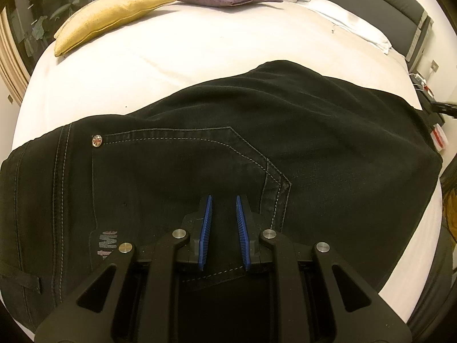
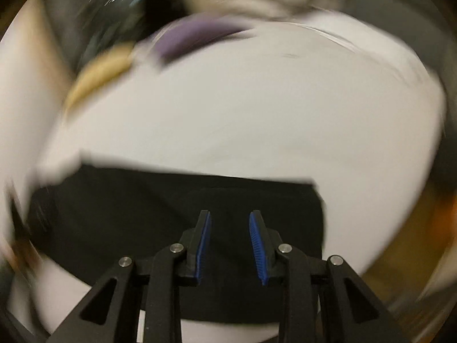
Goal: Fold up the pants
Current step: 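Close the right gripper on the jeans leg hem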
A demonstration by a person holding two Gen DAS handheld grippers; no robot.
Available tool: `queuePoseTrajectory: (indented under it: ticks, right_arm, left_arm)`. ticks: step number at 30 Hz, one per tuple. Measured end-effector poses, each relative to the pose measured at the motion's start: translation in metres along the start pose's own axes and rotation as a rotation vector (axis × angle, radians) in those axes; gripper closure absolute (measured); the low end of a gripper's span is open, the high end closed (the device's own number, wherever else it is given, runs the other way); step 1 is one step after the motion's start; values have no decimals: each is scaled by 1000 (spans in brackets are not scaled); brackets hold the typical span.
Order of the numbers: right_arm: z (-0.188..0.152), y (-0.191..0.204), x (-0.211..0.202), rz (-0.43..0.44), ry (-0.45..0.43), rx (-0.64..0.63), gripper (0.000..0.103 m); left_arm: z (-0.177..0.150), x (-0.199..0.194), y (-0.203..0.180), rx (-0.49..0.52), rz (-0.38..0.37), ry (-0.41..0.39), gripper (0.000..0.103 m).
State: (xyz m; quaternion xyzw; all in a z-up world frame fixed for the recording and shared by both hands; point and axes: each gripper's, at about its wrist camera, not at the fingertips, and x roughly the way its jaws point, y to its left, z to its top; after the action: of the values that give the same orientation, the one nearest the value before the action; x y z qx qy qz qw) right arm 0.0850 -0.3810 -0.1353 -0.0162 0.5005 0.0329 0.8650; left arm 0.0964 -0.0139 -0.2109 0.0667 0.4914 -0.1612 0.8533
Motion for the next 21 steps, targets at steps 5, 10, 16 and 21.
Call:
queuePoseTrajectory:
  ticks: [5,10,16,21]
  right_arm:
    - [33,31,43,9,105,-284,72]
    - [43,47,74,76,188,-397,72]
    - [53,63,105,80,274,-465,75]
    - [61,66,107,54,252,-481,80]
  left_arm:
    - [0,0,1,8,-3,-6,86]
    - [-1,0,3,5,-11,-6,86]
    - [0,-1,6,9,-20,-5,86]
    - [0,0,7,10,-22,-8,86]
